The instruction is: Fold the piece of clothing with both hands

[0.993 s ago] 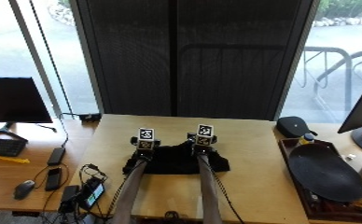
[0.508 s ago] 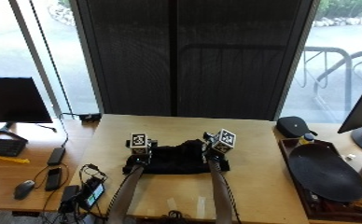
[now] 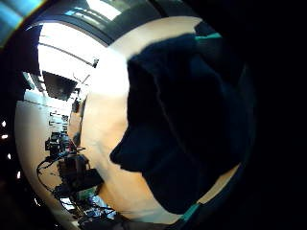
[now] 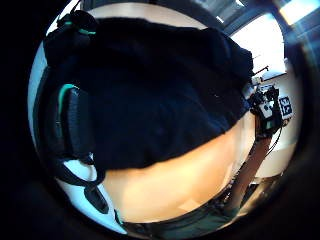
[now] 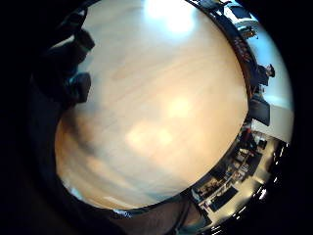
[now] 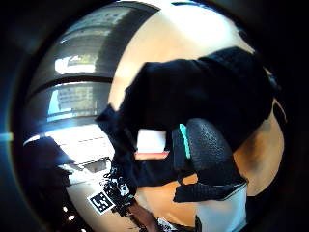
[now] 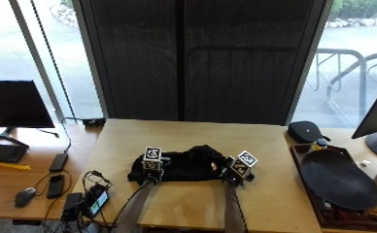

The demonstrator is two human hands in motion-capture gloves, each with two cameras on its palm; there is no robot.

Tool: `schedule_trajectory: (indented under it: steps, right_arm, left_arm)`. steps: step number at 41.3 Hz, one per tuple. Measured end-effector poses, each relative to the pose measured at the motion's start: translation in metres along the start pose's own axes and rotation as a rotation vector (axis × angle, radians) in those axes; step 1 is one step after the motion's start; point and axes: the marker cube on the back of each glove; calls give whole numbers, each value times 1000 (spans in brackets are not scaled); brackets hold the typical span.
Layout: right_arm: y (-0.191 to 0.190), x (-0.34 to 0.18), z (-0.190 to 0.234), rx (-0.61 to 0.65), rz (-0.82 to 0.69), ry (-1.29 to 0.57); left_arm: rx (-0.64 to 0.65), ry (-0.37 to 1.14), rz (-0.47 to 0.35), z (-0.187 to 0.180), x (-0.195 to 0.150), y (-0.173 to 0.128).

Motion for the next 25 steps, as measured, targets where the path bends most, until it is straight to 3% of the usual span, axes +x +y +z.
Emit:
schedule_trajectory:
  steps: [5,11,15,22,25]
  right_arm:
    - [-16,-14,2,82,5,-29]
    - [1,-16,5,-109,40,47]
    - [-9,-17,3,-103,89,71]
    - [-19,-23,-6,-118,76,29]
    - [-26,-29,-12,-87,18,-101]
  left_arm:
    - [-99,47,-33,22,-5,-2]
    - [-282,153,-25,40,2,6]
    - [-375,254,-11,49,6,8]
    - [-412,304,-16,49,10,11]
    - [-415,288,-29,48,13,11]
